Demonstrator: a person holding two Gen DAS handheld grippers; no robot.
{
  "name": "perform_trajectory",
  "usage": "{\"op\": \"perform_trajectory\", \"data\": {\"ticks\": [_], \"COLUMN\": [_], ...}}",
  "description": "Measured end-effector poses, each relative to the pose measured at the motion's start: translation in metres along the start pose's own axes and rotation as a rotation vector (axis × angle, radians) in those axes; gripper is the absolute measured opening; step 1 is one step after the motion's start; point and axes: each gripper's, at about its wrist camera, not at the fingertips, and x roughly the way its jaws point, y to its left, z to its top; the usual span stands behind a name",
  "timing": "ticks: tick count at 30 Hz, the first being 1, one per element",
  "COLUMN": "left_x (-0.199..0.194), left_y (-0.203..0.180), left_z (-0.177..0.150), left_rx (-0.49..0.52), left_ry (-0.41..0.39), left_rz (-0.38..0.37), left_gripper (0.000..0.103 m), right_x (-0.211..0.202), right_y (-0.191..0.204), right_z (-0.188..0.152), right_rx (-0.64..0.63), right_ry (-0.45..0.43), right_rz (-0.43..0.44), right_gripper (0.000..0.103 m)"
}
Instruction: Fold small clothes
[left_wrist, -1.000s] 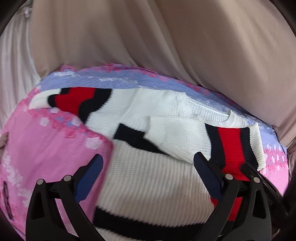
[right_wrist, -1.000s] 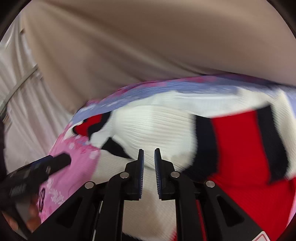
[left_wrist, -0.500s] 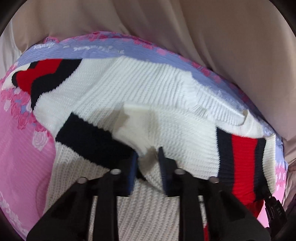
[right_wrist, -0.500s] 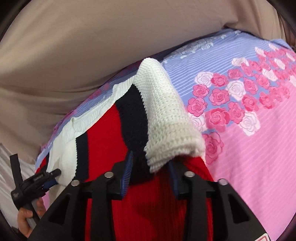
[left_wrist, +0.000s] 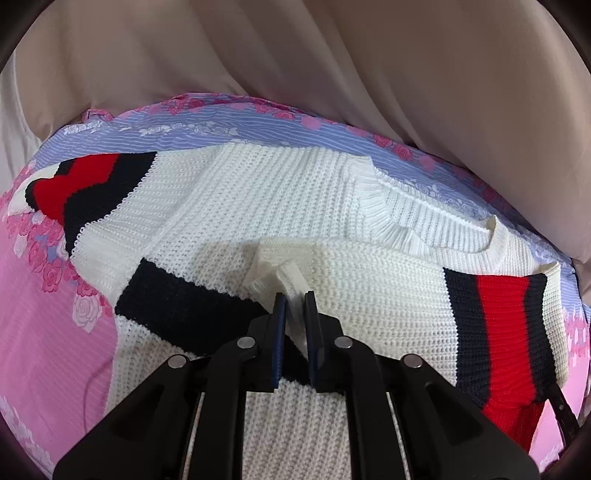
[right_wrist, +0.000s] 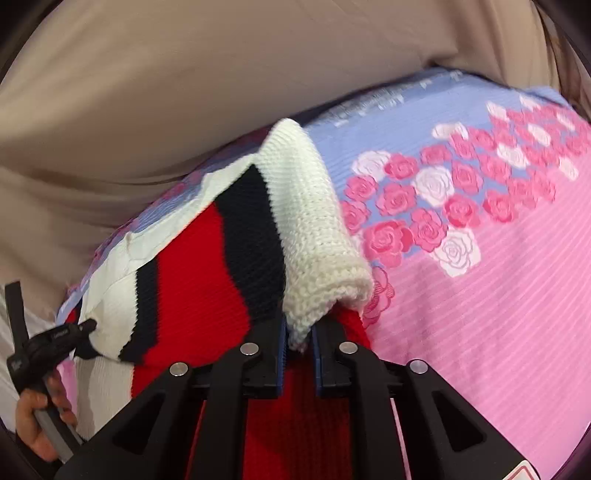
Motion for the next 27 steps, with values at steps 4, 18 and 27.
{"op": "perform_trajectory", "data": {"ticks": [4, 18, 27], "left_x": [0.003, -0.003, -0.074], "left_y": [0.002, 0.007, 0.071], "left_z": [-0.004, -0.015, -0.016], "left_rx": [0.013, 0.027, -0.017], "left_ry": [0.017, 0.015, -0.057], "left_rz": [0.018, 0.049, 0.149], "left_gripper": [0.010, 0.012, 0.074], "right_x": [-0.046, 0.005, -0.033], "right_y": [0.013, 0.028, 0.092], "right_z": [-0.006, 0.000, -0.005], "right_rx": [-0.056, -0.216, -0.322], "right_ry": [-0.112, -0.013, -0.059], "right_rz": [-0.073, -0.161, -0.096], "right_gripper": [0.015, 0.004, 0.009]}}
